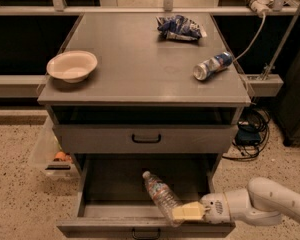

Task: Place water bottle into middle drawer

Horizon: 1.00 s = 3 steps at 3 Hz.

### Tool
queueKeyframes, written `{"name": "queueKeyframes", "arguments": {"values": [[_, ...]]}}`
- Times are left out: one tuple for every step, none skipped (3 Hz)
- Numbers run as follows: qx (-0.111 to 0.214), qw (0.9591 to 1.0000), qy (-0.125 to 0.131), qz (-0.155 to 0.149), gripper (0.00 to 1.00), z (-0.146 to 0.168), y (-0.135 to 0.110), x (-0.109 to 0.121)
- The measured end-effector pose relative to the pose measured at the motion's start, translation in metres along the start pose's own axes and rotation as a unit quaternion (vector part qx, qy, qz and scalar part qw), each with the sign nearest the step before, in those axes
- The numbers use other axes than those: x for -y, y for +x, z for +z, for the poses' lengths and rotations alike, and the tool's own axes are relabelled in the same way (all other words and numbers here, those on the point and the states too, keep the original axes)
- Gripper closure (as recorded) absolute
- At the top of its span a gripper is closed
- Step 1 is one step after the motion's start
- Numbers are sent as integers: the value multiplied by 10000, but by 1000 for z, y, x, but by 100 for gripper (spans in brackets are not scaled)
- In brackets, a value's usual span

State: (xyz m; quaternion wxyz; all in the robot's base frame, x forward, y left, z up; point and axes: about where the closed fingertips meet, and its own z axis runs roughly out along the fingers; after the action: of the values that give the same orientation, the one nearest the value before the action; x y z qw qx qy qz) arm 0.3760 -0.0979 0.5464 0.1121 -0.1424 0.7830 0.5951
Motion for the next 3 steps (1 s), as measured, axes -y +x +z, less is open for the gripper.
{"name": "queueKeyframes", "arguments": {"values": [[-444, 9990, 44, 88, 100, 40, -6, 27], [-817, 9953, 498, -130, 100, 70, -23, 47], [-1034, 9889, 957, -468, 100, 83, -43, 56]]}}
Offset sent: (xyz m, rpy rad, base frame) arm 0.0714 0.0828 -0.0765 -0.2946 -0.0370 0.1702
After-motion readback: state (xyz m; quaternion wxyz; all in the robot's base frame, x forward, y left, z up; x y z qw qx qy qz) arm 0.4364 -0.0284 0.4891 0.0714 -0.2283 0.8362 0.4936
